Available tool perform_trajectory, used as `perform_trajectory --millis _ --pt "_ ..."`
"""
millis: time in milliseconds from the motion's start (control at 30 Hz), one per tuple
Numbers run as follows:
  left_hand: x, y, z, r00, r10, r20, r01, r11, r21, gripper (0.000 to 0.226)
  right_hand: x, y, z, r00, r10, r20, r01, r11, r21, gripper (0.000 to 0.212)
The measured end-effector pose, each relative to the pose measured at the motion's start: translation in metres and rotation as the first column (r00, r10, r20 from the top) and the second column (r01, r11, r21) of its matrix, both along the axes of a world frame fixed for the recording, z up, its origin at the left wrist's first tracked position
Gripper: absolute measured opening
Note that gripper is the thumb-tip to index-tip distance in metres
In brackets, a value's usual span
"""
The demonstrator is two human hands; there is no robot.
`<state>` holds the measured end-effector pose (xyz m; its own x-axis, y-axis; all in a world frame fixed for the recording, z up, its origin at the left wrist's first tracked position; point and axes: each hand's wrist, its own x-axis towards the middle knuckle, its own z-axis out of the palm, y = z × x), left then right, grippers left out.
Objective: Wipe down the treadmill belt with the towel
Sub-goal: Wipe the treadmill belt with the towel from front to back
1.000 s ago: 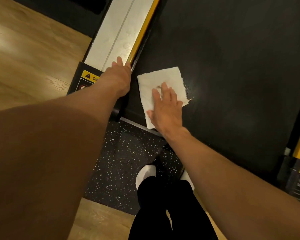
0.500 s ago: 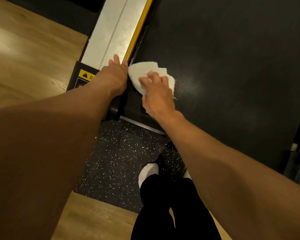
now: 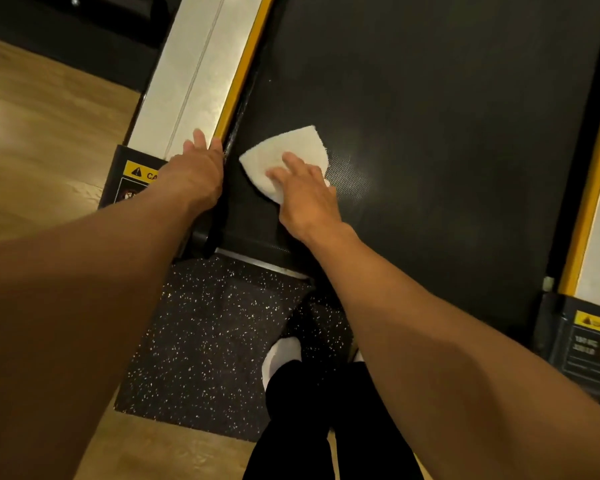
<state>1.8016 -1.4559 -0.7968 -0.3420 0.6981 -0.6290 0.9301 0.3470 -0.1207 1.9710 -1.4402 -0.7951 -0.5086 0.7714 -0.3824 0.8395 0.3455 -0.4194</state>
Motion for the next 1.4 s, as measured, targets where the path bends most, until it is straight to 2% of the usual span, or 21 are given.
perform_trajectory --millis 100,200,267,300,400,500,600,667,767,833,933,1033,1133,1233,1300,1400 --pt "0.016 -0.003 0.011 0.998 -0.034 -0.046 0.034 0.999 -0.014 0.087 0.050 -0.042 0.005 0.971 0.192 0.145 -0.207 0.973 0.097 0.053" --pt "0.051 -0.009 0.016 0.988 -0.152 -0.035 0.155 0.985 0.080 0.090 0.093 -0.065 0.019 0.931 0.330 0.155 -0.339 0.940 0.037 0.041" --pt "0.079 -0.009 0.013 0.974 -0.221 0.045 0.213 0.968 0.135 0.087 0.107 -0.057 0.030 0.943 0.286 0.170 -0.294 0.956 0.021 0.034" --pt "0.089 -0.009 0.010 0.969 -0.225 0.103 0.212 0.969 0.127 0.082 0.107 -0.048 0.032 0.961 0.223 0.163 -0.237 0.969 0.071 0.033" --pt "0.104 -0.009 -0.001 0.961 -0.162 0.225 0.155 0.987 0.051 0.068 0.099 -0.014 0.032 0.995 0.038 0.096 -0.055 0.980 0.190 0.043" --pt "0.108 -0.014 -0.003 0.964 -0.205 0.172 0.211 0.977 -0.020 0.072 0.110 -0.006 0.020 0.976 0.071 0.207 -0.094 0.990 0.103 0.055" --pt "0.117 -0.024 0.008 0.970 -0.213 0.114 0.222 0.973 -0.069 0.081 0.169 -0.048 0.007 0.963 0.065 0.260 -0.088 0.993 0.079 0.061" --pt "0.136 -0.036 0.015 0.970 -0.224 0.097 0.229 0.973 -0.039 0.080 0.209 -0.084 0.012 0.954 0.047 0.296 -0.067 0.996 0.058 0.064" --pt "0.189 -0.047 0.018 0.942 -0.283 0.179 0.277 0.959 0.058 0.074 0.248 -0.107 0.029 0.936 0.074 0.345 -0.058 0.997 -0.056 0.060" --pt "0.225 -0.046 0.015 0.931 -0.257 0.261 0.247 0.967 0.070 0.071 0.251 -0.094 0.039 0.961 -0.012 0.278 0.006 1.000 0.020 0.054" --pt "0.254 -0.040 0.011 0.938 -0.147 0.314 0.163 0.986 -0.026 0.075 0.232 -0.052 0.044 0.988 -0.096 0.118 0.072 0.978 0.195 0.057" --pt "0.258 -0.038 0.006 0.949 -0.127 0.290 0.154 0.985 -0.074 0.080 0.230 -0.036 0.032 0.981 -0.032 0.191 0.005 0.990 0.143 0.058" --pt "0.255 -0.040 0.003 0.949 -0.149 0.278 0.177 0.981 -0.082 0.086 0.266 -0.076 0.021 0.961 -0.027 0.276 0.022 1.000 0.018 0.058" --pt "0.251 -0.041 -0.001 0.949 -0.163 0.271 0.189 0.979 -0.072 0.084 0.300 -0.117 0.028 0.959 -0.001 0.282 0.016 0.999 -0.052 0.049" --pt "0.253 -0.041 -0.003 0.948 -0.174 0.268 0.200 0.977 -0.074 0.085 0.315 -0.117 0.036 0.971 -0.122 0.208 0.130 0.991 -0.027 0.041" --pt "0.255 -0.041 -0.006 0.951 -0.174 0.257 0.204 0.975 -0.091 0.083 0.322 -0.081 0.037 0.951 -0.307 0.035 0.297 0.940 0.167 0.040"
